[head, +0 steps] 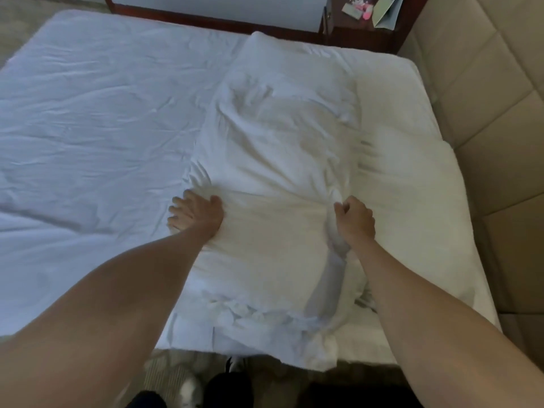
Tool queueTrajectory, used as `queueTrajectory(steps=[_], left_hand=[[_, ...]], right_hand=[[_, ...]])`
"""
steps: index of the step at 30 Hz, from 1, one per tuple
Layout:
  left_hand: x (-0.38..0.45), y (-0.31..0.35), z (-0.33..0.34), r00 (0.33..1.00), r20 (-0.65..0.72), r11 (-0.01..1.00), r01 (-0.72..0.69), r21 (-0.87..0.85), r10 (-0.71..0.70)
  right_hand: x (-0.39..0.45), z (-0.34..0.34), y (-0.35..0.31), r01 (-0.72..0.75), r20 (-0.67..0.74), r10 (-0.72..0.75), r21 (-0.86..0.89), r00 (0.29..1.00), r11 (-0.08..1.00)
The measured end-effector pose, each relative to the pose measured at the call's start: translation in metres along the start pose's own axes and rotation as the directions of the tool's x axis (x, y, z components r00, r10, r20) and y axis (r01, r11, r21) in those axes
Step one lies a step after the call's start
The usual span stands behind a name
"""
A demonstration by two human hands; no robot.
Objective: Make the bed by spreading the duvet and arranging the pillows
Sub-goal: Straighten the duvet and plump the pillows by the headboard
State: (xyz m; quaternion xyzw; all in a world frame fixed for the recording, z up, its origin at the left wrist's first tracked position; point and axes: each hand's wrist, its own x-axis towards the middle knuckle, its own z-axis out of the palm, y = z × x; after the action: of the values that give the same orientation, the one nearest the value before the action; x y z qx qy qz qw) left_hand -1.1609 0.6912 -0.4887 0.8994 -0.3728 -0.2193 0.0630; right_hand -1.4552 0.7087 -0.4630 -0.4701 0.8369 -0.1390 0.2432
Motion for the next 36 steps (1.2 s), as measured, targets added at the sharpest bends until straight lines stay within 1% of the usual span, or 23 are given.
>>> queueTrajectory(steps=[2,3,4,6,8,10,15,17,19,22,25,27,29,32,34,36], left_hand=[[-0.026,0.014,0.0,0.983,0.012,0.982,-0.185,0.047,0.184],[-0.041,0.024,0.001,0.957,0.038,0.956,-0.29,0.052,0.289],[-0.056,0.033,0.002,0.921,0.065,0.92,-0.388,0.055,0.385],[-0.092,0.047,0.006,0.823,0.123,0.821,-0.565,0.086,0.554],[-0.126,0.054,0.011,0.723,0.182,0.718,-0.688,0.107,0.666],[-0.155,0.055,0.018,0.656,0.224,0.637,-0.754,0.16,0.72],[-0.204,0.067,0.03,0.534,0.301,0.472,-0.843,0.257,0.79],[-0.223,0.082,0.037,0.481,0.341,0.424,-0.876,0.23,0.808],[-0.24,0.101,0.05,0.452,0.381,0.425,-0.891,0.157,0.807],[-0.26,0.136,0.08,0.44,0.477,0.485,-0.874,0.033,0.76],[-0.27,0.177,0.117,0.455,0.573,0.572,-0.819,-0.031,0.682],[-0.272,0.203,0.145,0.504,0.611,0.678,-0.731,-0.073,0.61],[-0.269,0.229,0.169,0.562,0.625,0.757,-0.649,-0.072,0.541],[-0.252,0.256,0.192,0.653,0.631,0.83,-0.557,0.024,0.419],[-0.234,0.264,0.212,0.71,0.626,0.883,-0.464,0.074,0.321],[-0.216,0.27,0.236,0.744,0.633,0.931,-0.353,0.096,0.217]], right_hand=[[-0.014,-0.003,-0.008,0.005,0.03,-0.006,0.033,1.0,0.999],[-0.023,-0.006,-0.01,0.016,0.062,-0.019,0.047,0.998,0.999],[-0.032,-0.009,-0.01,0.028,0.091,-0.033,0.051,0.995,0.998],[-0.051,-0.019,-0.002,0.023,0.116,-0.028,0.042,0.993,0.999],[-0.068,-0.031,0.014,-0.01,0.106,0.007,0.025,0.994,1.0],[-0.082,-0.046,0.035,-0.04,0.106,0.039,0.006,0.994,0.999],[-0.094,-0.078,0.083,-0.11,0.09,0.111,-0.015,0.99,0.994],[-0.087,-0.089,0.1,-0.145,0.079,0.145,-0.006,0.986,0.989],[-0.075,-0.099,0.117,-0.166,0.071,0.166,0.002,0.984,0.986],[-0.049,-0.111,0.147,-0.187,0.062,0.186,0.008,0.981,0.982],[-0.014,-0.119,0.179,-0.193,0.076,0.192,-0.002,0.978,0.981],[0.013,-0.122,0.203,-0.209,0.098,0.208,0.005,0.973,0.978],[0.044,-0.125,0.224,-0.24,0.112,0.237,0.019,0.965,0.971],[0.091,-0.127,0.245,-0.273,0.127,0.276,-0.046,0.953,0.961],[0.117,-0.121,0.256,-0.307,0.138,0.315,-0.075,0.939,0.949],[0.145,-0.114,0.267,-0.345,0.134,0.352,-0.077,0.926,0.935]])
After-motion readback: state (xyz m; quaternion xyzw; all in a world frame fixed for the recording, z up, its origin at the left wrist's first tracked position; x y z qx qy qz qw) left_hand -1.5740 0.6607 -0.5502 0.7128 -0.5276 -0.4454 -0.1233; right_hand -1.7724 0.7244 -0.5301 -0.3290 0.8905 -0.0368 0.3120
